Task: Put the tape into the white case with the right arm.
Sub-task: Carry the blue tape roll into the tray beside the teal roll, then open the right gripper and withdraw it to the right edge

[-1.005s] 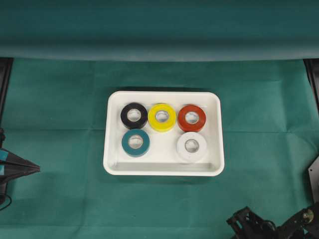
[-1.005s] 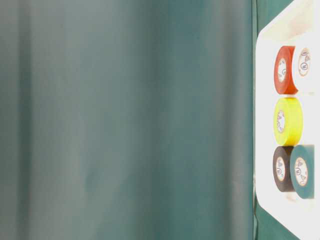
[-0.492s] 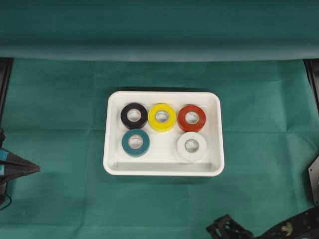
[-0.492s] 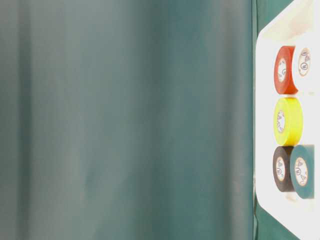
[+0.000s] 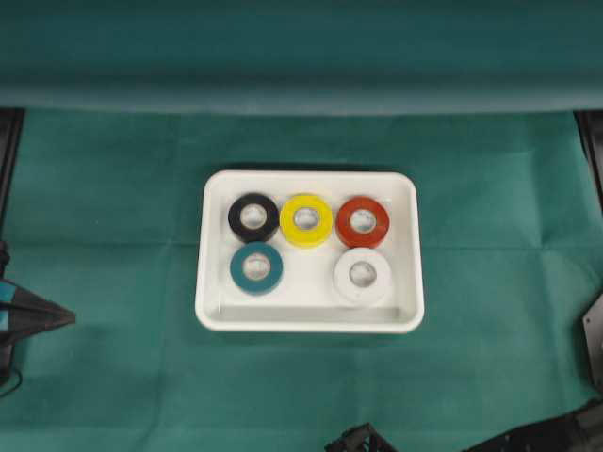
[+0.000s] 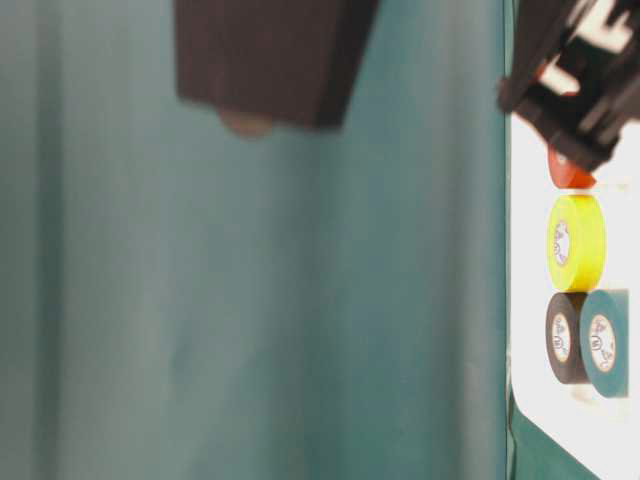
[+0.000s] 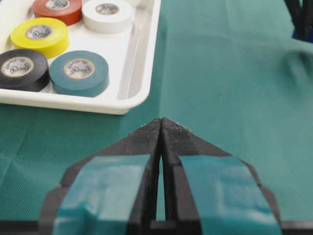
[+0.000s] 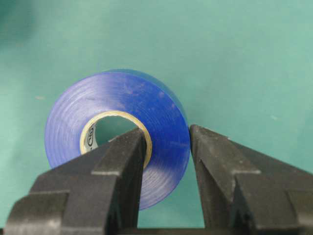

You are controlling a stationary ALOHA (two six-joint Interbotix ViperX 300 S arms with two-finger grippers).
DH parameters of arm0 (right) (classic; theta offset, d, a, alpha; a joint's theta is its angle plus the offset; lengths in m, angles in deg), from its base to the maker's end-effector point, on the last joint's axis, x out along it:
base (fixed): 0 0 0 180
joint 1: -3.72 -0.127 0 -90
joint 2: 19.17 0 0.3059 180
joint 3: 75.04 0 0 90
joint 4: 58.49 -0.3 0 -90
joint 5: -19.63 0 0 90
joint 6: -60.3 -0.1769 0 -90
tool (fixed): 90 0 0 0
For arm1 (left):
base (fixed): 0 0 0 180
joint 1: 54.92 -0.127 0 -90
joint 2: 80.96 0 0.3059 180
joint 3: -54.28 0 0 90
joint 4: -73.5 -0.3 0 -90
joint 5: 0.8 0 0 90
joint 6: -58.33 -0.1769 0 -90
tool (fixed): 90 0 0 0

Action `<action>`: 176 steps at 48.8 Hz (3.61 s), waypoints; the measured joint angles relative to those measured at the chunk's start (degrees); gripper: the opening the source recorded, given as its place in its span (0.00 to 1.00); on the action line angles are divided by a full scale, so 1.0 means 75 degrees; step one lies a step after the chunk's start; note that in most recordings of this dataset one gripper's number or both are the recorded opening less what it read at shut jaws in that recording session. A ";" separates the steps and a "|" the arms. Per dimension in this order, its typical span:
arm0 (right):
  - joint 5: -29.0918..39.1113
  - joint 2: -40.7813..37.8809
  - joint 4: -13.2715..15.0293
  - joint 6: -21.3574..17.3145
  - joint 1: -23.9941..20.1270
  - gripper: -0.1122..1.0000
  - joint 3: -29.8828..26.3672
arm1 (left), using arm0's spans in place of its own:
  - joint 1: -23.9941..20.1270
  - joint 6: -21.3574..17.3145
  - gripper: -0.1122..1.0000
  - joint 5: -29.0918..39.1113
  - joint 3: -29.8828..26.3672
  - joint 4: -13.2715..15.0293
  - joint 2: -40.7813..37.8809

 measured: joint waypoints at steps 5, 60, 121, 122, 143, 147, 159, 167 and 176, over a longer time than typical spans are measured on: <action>0.0199 0.0000 0.0012 0.0000 0.0164 0.12 -0.0012 | 0.0000 0.0000 0.10 0.0000 0.0000 0.0000 0.0000; 0.0094 0.0855 0.0621 0.0012 0.4523 0.12 0.0387 | 0.0000 0.0000 0.10 0.0000 0.0000 0.0000 0.0000; -0.0023 0.0844 0.0645 0.0012 0.4781 0.61 0.0445 | 0.0000 0.0000 0.10 0.0000 0.0000 0.0000 0.0000; -0.0035 0.0832 0.0645 0.0012 0.4781 0.60 0.0445 | 0.0000 0.0000 0.10 0.0000 0.0000 0.0000 0.0000; -0.0023 0.1852 0.0645 -0.0059 0.4770 0.60 0.1734 | 0.0000 0.0000 0.10 0.0000 0.0000 0.0000 0.0000; -0.0035 0.2250 0.0633 -0.0070 0.4781 0.60 0.2086 | 0.0012 0.0000 0.10 0.0000 0.0000 0.0000 0.0000; -0.0035 0.3281 0.0551 -0.0082 0.4770 0.60 0.3117 | 0.0000 0.0000 0.10 0.0000 0.0000 0.0000 0.0000; -0.0035 0.3867 0.0434 -0.0082 0.4781 0.60 0.3645 | 0.0012 0.0000 0.10 0.0012 0.0000 -0.0012 0.0000; -0.0047 0.4465 0.0398 -0.0082 0.4781 0.60 0.4160 | 0.0000 0.0000 0.10 0.0000 0.0000 0.0000 0.0000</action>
